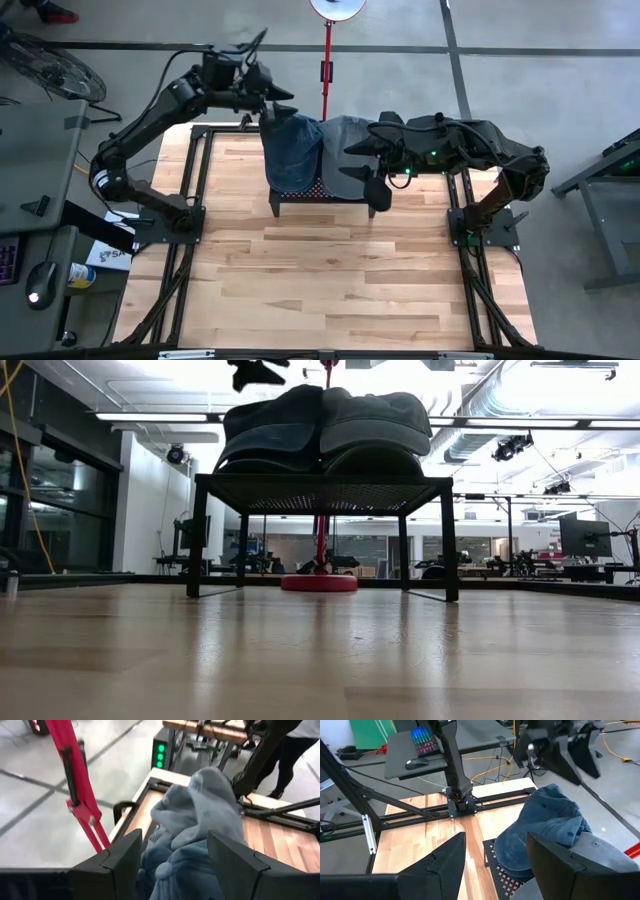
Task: Pick & Place hat
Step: Return to Home Position
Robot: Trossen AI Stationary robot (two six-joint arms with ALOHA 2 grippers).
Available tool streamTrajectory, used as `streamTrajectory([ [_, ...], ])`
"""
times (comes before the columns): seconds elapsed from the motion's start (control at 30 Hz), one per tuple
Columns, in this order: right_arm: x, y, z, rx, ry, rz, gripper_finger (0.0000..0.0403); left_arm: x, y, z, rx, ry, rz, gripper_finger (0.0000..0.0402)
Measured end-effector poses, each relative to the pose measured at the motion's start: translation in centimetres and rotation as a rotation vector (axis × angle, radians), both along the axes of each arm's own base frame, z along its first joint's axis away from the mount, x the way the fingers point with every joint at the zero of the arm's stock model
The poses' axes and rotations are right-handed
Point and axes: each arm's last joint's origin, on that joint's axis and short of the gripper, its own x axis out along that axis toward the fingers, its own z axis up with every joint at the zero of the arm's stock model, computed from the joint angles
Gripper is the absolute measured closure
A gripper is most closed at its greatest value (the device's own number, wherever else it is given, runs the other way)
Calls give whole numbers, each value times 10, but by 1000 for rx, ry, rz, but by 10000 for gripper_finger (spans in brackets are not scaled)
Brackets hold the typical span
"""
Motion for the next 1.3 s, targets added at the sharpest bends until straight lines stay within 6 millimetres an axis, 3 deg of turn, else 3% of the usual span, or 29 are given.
streamTrajectory([
  [0.47, 2, 0, 4, -52, -31, 33, 203, -57, -42, 41, 127, -141, -6, 181],
  [0.73, -5, -1, -5, -68, 81, 9, 203, -101, -74, 41, 108, -51, 27, 181],
  [0.87, -4, -2, -12, -83, 117, -28, 203, -126, -92, 33, 104, 36, 10, 181],
  [1.0, 2, 0, -26, -80, 100, -4, 203, -145, -108, 14, 75, 63, -8, 181],
  [1.2, 4, 0, -72, -20, -38, 14, 203, -173, -130, -28, 17, -37, -4, 181],
  [1.3, -8, -1, -96, 29, -172, 24, 203, -183, -139, -44, -3, -136, -24, 181],
])
